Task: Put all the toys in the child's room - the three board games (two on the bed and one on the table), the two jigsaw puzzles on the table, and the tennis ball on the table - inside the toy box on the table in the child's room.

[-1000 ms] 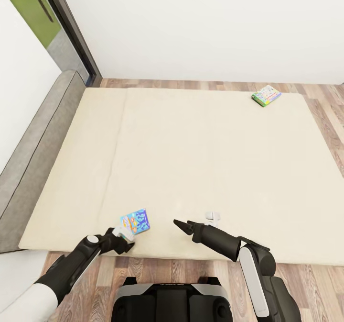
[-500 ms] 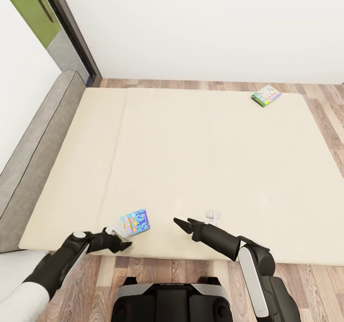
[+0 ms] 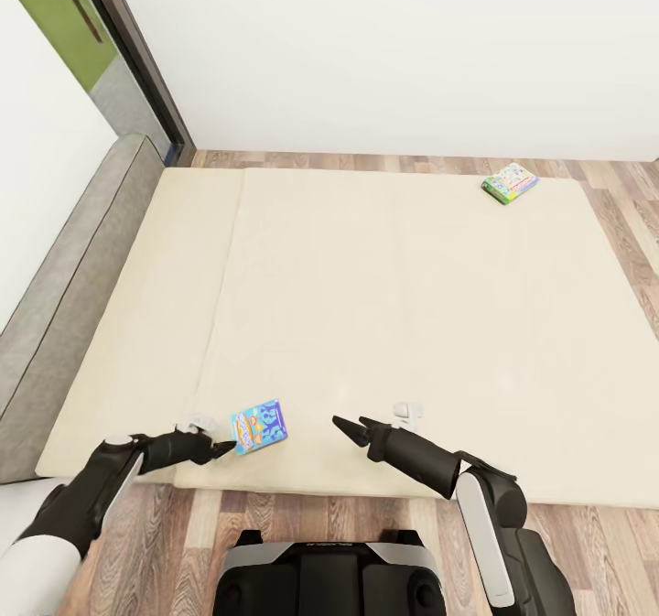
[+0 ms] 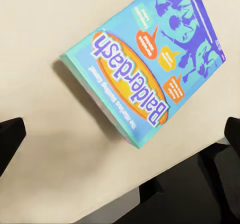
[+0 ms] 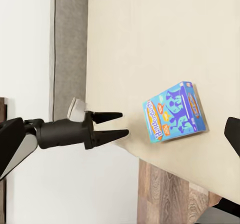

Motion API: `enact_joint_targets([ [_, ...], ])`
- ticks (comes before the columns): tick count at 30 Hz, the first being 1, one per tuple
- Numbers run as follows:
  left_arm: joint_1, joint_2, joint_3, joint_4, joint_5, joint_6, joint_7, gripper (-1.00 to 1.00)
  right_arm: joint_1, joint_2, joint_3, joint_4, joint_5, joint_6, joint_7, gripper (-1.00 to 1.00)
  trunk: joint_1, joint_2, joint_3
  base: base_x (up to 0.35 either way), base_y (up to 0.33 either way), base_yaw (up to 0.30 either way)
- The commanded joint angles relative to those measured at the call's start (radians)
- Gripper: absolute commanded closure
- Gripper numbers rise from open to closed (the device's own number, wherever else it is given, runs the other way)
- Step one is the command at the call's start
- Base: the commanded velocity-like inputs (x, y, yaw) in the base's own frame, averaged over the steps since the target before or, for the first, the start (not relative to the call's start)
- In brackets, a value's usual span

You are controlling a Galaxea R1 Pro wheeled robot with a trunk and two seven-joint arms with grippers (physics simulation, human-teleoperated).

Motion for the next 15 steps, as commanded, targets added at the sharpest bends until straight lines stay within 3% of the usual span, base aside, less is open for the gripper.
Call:
enact_joint_targets([
  [1,0.0,0.0,0.011,-0.002,-0.005,0.008,-0.004,-1.0,0.0,0.001,-0.003,0.0,-0.002,0.006,0.004,-1.0,0.0,-0.001,-0.001,0.0,0.0,0.0],
  [6,-0.002,-0.003,0.091,-0.002,-0.006,0.042,0.004,-1.0,0.0,0.0,-0.004,0.0,-0.002,0.006,0.004,-1.0,0.0,-0.001,-0.001,0.0,0.0,0.0],
  [11,-0.004,-0.007,0.13,-0.002,-0.006,0.064,0.025,-1.0,0.0,0.001,0.0,0.0,0.001,0.007,0.002,-1.0,0.0,-0.001,-0.001,0.0,0.0,0.0],
  [12,-0.005,-0.014,0.141,-0.001,-0.005,0.071,0.086,-1.0,0.0,0.0,-0.001,0.0,0.0,0.007,0.003,-1.0,0.0,-0.001,-0.001,0.0,0.0,0.0],
  [15,-0.005,-0.03,0.144,0.0,-0.003,0.08,0.166,-1.0,0.0,0.0,-0.003,-0.001,-0.001,0.006,0.003,-1.0,0.0,-0.001,-0.001,0.0,0.0,0.0],
])
